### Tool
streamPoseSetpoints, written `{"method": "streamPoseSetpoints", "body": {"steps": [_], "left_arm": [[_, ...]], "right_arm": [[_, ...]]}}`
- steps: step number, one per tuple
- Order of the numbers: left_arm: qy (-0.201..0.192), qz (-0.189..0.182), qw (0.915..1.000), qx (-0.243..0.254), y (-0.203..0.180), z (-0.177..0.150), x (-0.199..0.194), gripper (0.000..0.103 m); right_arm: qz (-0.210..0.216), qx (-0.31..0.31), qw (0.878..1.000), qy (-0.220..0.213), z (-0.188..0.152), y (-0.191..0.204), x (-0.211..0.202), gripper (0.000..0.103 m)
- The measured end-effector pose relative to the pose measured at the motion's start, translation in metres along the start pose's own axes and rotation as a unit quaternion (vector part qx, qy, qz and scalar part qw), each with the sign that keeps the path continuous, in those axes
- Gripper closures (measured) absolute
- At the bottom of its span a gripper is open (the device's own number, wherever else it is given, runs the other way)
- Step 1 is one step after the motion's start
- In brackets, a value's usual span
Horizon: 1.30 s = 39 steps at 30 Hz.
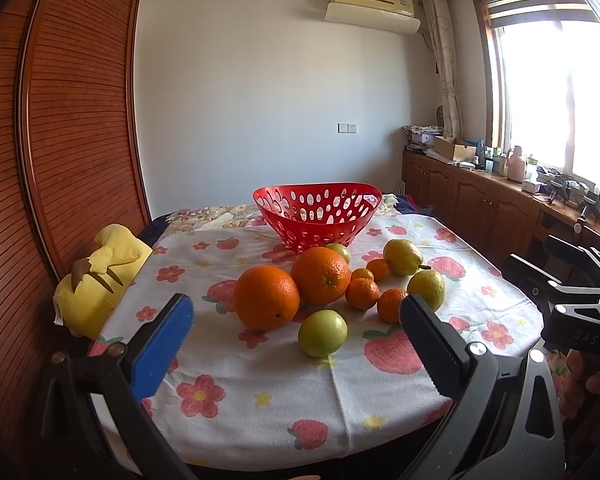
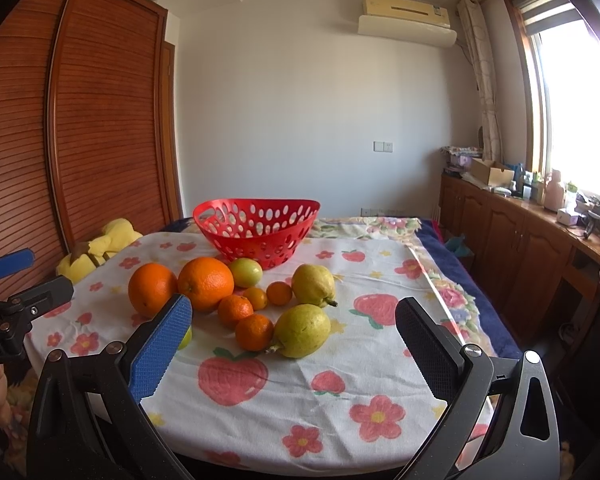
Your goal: Organize fruits
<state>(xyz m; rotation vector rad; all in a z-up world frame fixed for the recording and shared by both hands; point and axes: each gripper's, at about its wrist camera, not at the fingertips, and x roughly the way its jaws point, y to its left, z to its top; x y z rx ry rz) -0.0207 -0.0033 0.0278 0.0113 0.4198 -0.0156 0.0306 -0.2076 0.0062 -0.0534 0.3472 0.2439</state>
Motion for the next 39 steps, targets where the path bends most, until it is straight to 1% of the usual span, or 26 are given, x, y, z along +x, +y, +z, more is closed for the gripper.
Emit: {"method": "streamPoseSetpoints", "body": {"steps": [13, 19, 27, 39], "left_arm": [[0.022, -0.006, 0.9997, -0.008, 0.005, -0.013, 0.017, 0.000], [0.031, -0.018, 0.9993, -0.012, 0.008, -0.017, 0.030, 0.000], [0.053, -0.036, 0.9979, -0.003, 0.006, -0.022, 0.057, 0.000], [0.097, -0.056, 0.9937, 0.001, 0.006, -0.033, 0.093, 0.001]], "right_arm": [[0.000, 0.003, 1.000, 0.011, -0.004, -0.003, 0.009, 0.000], [0.005, -0.002, 1.000, 0.016, -0.007, -0.002, 0.016, 0.000], [0.018, -0.018, 0.999, 0.030, -0.010, 0.000, 0.045, 0.000], [0.042, -0.026, 0.997, 0.065, -0.020, -0.004, 0.090, 0.000]]}}
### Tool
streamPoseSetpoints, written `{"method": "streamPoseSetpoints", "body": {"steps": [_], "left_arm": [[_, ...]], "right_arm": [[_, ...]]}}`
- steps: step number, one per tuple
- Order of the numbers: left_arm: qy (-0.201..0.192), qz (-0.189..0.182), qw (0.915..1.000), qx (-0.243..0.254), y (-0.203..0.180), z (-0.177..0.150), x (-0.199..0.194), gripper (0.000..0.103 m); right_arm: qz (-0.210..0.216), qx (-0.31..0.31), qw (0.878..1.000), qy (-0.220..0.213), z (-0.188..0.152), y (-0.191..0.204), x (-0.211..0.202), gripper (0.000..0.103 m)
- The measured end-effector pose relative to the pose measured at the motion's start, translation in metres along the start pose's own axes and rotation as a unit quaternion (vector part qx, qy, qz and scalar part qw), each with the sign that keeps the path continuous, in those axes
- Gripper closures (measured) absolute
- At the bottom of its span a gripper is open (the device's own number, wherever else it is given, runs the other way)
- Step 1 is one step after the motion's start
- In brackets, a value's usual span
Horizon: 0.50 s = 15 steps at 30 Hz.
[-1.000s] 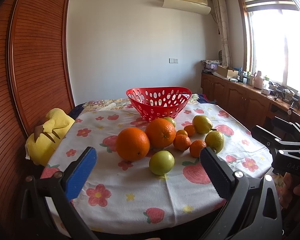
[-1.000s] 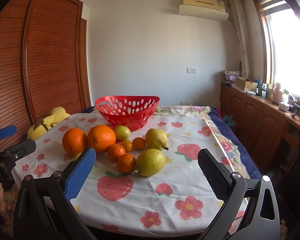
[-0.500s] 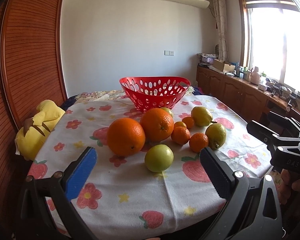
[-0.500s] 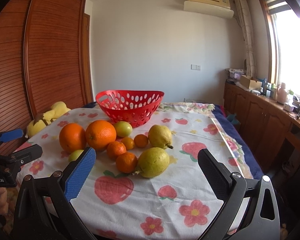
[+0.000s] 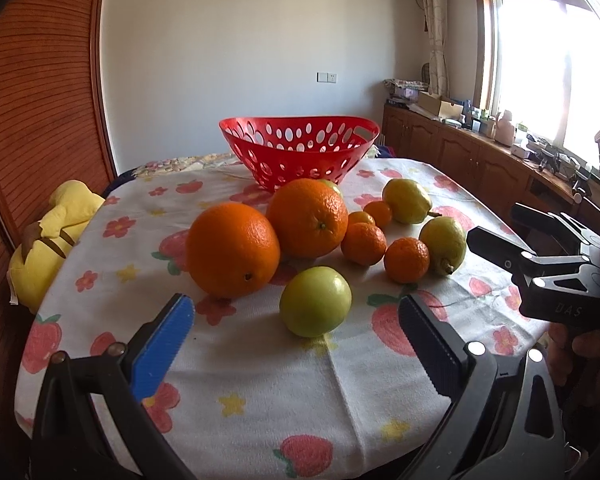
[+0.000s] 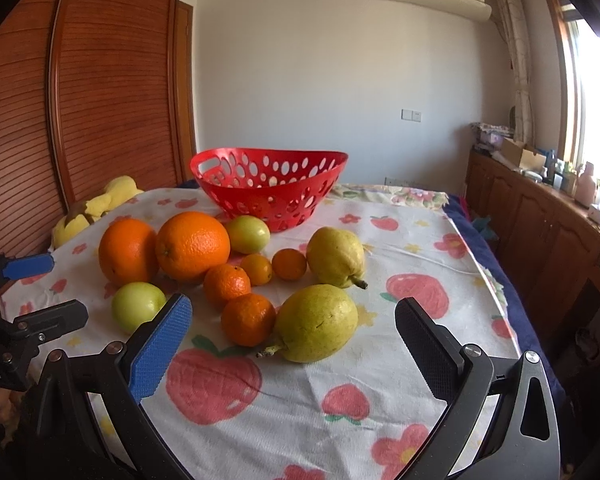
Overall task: Organize fruits
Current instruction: 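Reach the left tool to the green apple while the right tool approaches the large yellow pear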
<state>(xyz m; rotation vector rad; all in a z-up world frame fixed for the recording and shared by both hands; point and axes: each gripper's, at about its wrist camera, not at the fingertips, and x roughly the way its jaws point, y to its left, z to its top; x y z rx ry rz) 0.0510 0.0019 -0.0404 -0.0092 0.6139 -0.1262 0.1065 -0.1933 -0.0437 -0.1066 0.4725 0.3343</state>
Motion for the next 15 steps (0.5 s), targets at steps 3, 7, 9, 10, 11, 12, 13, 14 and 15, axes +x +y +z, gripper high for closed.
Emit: {"method": "streamPoseSetpoints", "body": {"steps": [3, 7, 9, 10, 11, 12, 13, 14, 15], "left_arm": [[0.011, 0.000, 0.9999, 0.004, 0.002, 0.000, 0.009, 0.001], [0.024, -0.003, 0.9997, 0.004, 0.004, 0.001, 0.019, 0.002], [0.030, -0.003, 0.9995, 0.006, 0.003, 0.002, 0.025, 0.002], [0.031, -0.005, 0.9995, 0.006, 0.003, 0.003, 0.027, 0.003], [0.034, -0.009, 0.9994, 0.007, 0.003, 0.003, 0.029, 0.004], [0.035, -0.012, 0.9993, 0.007, 0.002, 0.003, 0.030, 0.005], [0.037, -0.015, 0.9992, 0.006, 0.002, 0.003, 0.032, 0.006], [0.039, -0.016, 0.9991, 0.006, 0.002, 0.003, 0.033, 0.008], [0.041, -0.018, 0.9990, 0.005, 0.002, 0.003, 0.035, 0.009]], "right_arm": [[0.004, -0.004, 1.000, 0.008, -0.001, -0.003, 0.009, 0.001], [0.010, -0.004, 1.000, 0.023, -0.002, -0.011, 0.021, 0.001], [0.012, -0.005, 0.999, 0.033, -0.003, -0.013, 0.027, 0.002], [0.013, -0.004, 0.999, 0.038, -0.003, -0.015, 0.030, 0.002], [0.016, -0.003, 0.999, 0.044, -0.003, -0.017, 0.033, 0.003], [0.020, -0.002, 0.999, 0.049, -0.004, -0.018, 0.036, 0.004], [0.024, 0.000, 0.998, 0.054, -0.004, -0.020, 0.038, 0.004], [0.030, 0.001, 0.998, 0.057, -0.005, -0.021, 0.040, 0.004], [0.040, 0.002, 0.997, 0.062, -0.005, -0.021, 0.041, 0.005]]}}
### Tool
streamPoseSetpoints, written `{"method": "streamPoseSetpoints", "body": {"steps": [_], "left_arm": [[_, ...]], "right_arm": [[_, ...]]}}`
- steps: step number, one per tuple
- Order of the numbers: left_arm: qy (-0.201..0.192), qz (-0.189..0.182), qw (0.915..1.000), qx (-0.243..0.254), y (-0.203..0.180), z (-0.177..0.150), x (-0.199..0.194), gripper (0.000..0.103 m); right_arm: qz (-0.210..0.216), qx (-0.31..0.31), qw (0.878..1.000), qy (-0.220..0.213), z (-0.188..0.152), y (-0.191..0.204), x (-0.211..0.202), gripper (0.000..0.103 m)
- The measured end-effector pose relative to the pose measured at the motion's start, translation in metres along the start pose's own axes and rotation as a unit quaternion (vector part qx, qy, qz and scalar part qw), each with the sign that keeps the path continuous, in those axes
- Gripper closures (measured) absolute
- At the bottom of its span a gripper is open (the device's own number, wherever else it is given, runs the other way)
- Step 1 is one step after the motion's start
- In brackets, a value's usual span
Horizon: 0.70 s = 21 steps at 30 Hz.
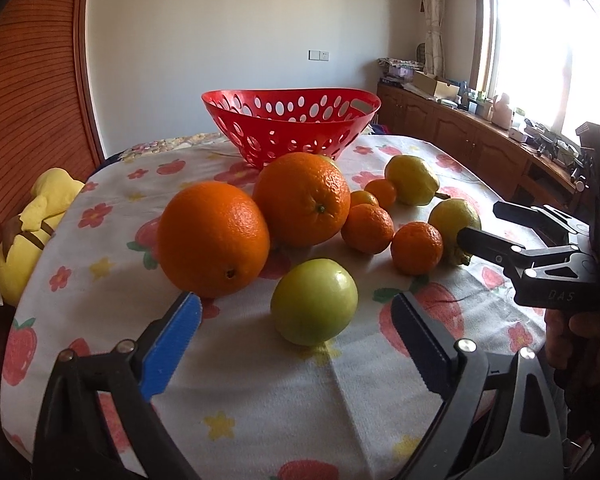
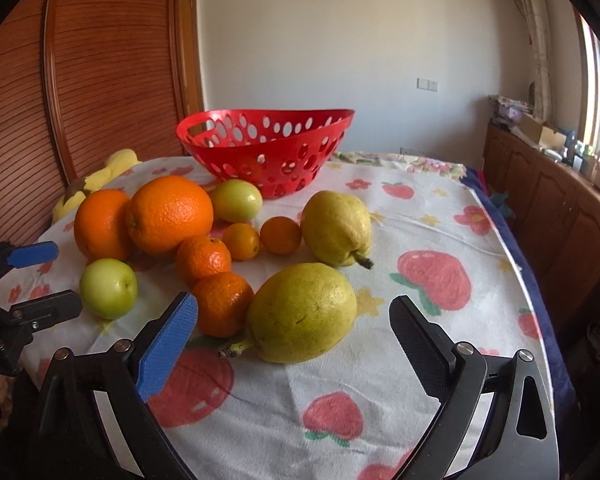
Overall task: Organize fruits
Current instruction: 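Reach the left tool to the green apple while the right tool approaches the large yellow pear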
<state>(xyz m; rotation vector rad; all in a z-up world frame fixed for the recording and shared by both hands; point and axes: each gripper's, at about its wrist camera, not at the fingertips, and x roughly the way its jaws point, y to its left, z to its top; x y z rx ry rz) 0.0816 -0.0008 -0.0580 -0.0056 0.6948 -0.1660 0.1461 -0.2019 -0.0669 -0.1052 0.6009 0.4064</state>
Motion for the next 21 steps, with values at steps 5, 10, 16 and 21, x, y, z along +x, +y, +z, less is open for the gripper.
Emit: {"method": "streamPoseSetpoints", "body": {"steps": [5, 10, 16, 21], "left_arm": [[0.006, -0.006, 0.9999, -0.006, 0.000, 0.001, 0.006, 0.017], [0.015, -0.013, 0.9998, -0.006, -0.001, 0.002, 0.012, 0.028], [0.034, -0.008, 0.9994, -0.002, -0.004, 0.002, 0.026, 0.028], [0.052, -0.004, 0.9986, -0.010, -0.001, 0.003, 0.036, 0.028]], "right_arm": [[0.022, -0.009, 1.000, 0.012, -0.001, 0.002, 0.008, 0.006], [0.031, -0.009, 0.999, 0.030, -0.002, 0.002, 0.015, 0.006], [0.036, -0.002, 0.998, 0.052, -0.007, 0.001, 0.024, 0.008], [0.031, 0.005, 0.998, 0.050, -0.009, 0.000, 0.025, 0.013]]}}
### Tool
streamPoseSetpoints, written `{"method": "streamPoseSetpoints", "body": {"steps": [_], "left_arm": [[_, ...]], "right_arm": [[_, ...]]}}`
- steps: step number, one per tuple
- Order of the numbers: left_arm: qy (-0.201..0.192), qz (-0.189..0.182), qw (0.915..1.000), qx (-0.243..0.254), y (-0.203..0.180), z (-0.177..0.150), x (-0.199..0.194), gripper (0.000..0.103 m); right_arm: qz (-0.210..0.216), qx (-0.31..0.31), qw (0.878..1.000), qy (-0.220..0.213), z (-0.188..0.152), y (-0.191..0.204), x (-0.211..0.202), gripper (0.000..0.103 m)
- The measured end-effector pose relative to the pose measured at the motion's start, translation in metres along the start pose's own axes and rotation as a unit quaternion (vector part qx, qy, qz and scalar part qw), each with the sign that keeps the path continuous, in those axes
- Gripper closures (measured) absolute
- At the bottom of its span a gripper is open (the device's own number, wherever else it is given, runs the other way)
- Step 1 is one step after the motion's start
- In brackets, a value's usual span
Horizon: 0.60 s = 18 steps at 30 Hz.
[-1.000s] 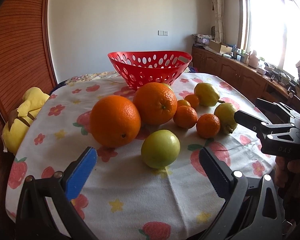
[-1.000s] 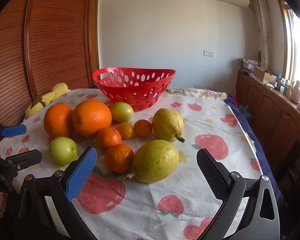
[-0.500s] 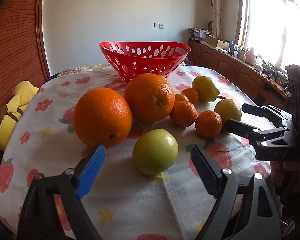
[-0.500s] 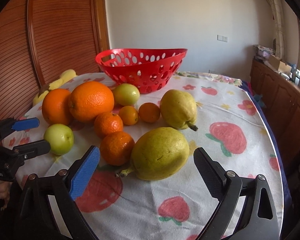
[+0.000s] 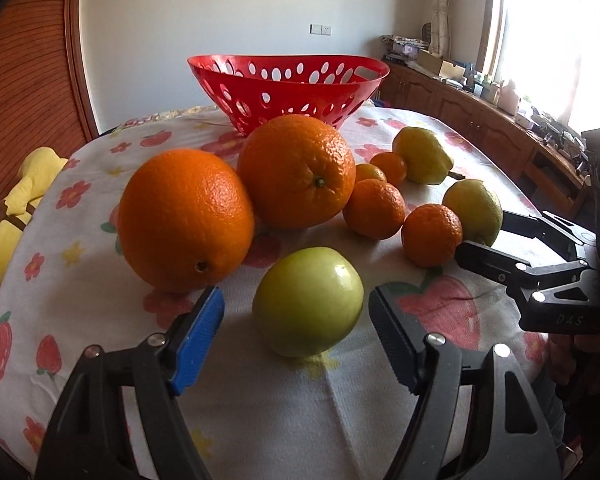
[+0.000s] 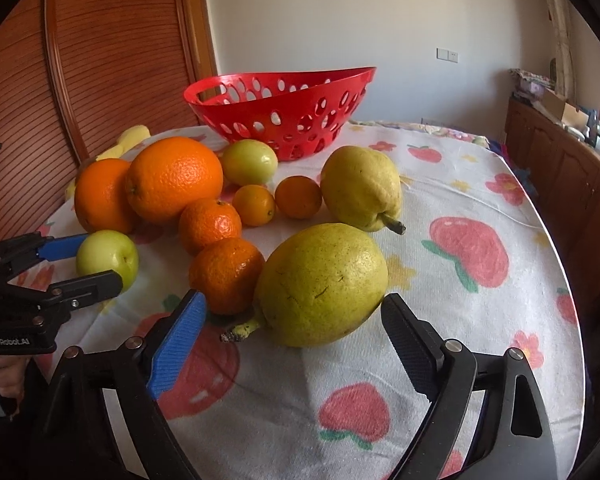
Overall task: Organize fruits
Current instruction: 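Reach the left tool to the green apple while the right tool approaches the large yellow pear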
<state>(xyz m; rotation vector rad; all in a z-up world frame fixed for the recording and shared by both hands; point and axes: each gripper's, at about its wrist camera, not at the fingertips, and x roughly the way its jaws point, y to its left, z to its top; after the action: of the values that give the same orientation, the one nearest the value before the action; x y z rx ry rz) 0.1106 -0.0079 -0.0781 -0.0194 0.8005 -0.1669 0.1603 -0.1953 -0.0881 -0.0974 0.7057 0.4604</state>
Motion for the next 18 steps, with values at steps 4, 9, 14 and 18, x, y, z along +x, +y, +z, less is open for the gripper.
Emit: {"method": "streamPoseSetpoints", "body": {"steps": [4, 9, 14, 18], "left_arm": [[0.006, -0.008, 0.9999, 0.003, -0.0020, -0.0002, 0.0037, 0.028], [0.011, -0.014, 0.9998, 0.008, -0.0054, -0.0004, 0.0067, 0.035], [0.012, -0.018, 0.9998, 0.002, -0.0019, -0.0012, 0.0085, 0.049], [0.009, -0.026, 0.9996, -0.003, 0.0011, -0.0034, 0.0063, 0.050]], "right_arm": [[0.000, 0.004, 1.000, 0.002, -0.0001, -0.0014, -0.0002, 0.014], [-0.001, 0.007, 1.000, 0.001, -0.0007, -0.0011, -0.0001, 0.014], [0.000, 0.010, 1.000, 0.000, -0.0007, -0.0013, -0.0010, 0.014], [0.003, 0.017, 1.000, -0.005, 0.0001, -0.0051, -0.0042, 0.014]]}}
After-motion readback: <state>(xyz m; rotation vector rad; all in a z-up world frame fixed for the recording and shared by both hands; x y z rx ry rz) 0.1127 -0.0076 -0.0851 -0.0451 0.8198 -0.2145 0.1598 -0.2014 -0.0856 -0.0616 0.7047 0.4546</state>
